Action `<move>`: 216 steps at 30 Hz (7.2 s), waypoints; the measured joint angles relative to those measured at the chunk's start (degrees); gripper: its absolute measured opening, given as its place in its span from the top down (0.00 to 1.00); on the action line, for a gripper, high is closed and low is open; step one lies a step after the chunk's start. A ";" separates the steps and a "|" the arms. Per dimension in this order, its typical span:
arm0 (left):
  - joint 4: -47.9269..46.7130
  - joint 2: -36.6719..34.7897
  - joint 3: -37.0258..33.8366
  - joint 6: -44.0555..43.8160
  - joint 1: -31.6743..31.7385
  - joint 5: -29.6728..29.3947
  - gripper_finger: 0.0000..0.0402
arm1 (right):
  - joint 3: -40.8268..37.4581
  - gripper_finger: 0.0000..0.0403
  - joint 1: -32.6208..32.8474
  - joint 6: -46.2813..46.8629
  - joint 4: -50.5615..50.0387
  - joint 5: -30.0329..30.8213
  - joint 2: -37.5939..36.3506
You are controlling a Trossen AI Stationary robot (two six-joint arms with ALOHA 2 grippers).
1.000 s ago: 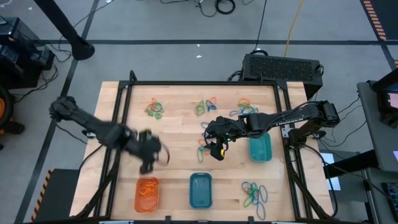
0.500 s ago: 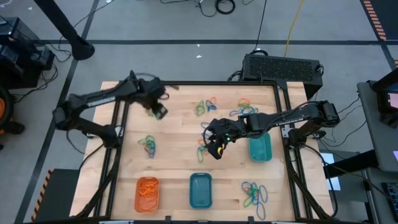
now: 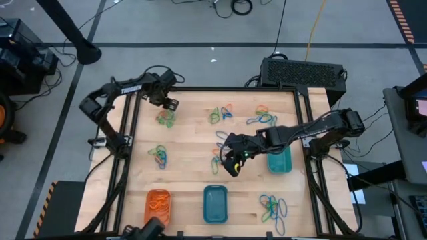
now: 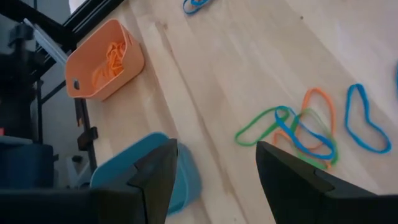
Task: Sort rubber bands into baskets
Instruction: Put the orange rubber band into the orange bin
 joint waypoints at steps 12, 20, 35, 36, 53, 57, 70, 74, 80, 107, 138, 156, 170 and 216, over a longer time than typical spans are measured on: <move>2.52 6.19 0.00 -4.18 2.19 2.38 0.60 | 0.00 0.48 0.99 0.01 0.02 0.01 0.00; 2.94 8.44 0.30 -4.43 2.23 3.99 0.62 | 0.00 0.48 1.03 0.01 -0.11 0.01 0.00; 3.03 4.32 1.92 -0.59 2.13 4.83 0.99 | 0.00 0.48 1.03 -1.53 -0.37 0.18 0.00; 2.79 3.63 1.91 0.06 2.07 4.83 0.99 | 0.00 0.48 1.03 -1.69 -0.37 0.23 0.00; 2.47 -13.46 1.92 1.64 -3.19 4.85 0.99 | 0.00 0.48 0.81 -4.35 0.42 0.51 0.00; 0.97 -15.58 1.94 1.55 -4.44 4.66 1.00 | 0.00 0.48 0.81 -4.53 1.47 0.53 0.00; -5.10 -19.95 1.95 1.14 -10.93 3.94 1.00 | 0.00 0.48 0.81 -5.29 1.73 0.50 0.00; -6.57 -21.23 1.95 -0.02 -13.20 3.05 1.00 | 0.00 0.48 0.81 -6.23 1.77 0.49 0.00; -7.54 -22.18 1.95 -1.49 -16.00 0.27 1.00 | 0.00 0.48 0.81 -7.06 1.91 0.49 0.00; -17.16 -22.53 -4.15 -0.04 -29.83 20.22 1.00 | 0.00 0.48 1.36 -8.23 1.18 0.08 0.00; 9.51 -14.87 -4.15 -55.92 -93.70 23.43 1.00 | 0.02 0.48 -6.45 -26.02 17.05 9.10 0.00; 13.49 -9.96 -4.15 -56.57 -94.65 23.30 0.99 | 0.02 0.48 -5.72 -25.64 16.87 8.73 0.00; 8.66 -9.96 -4.15 -55.35 -94.64 23.71 0.80 | 0.02 0.48 -4.87 -25.14 14.38 8.73 0.00; 18.94 -17.05 -4.15 -2.83 -61.81 -1.55 0.78 | -0.55 0.48 -5.02 -21.38 -12.31 5.13 17.55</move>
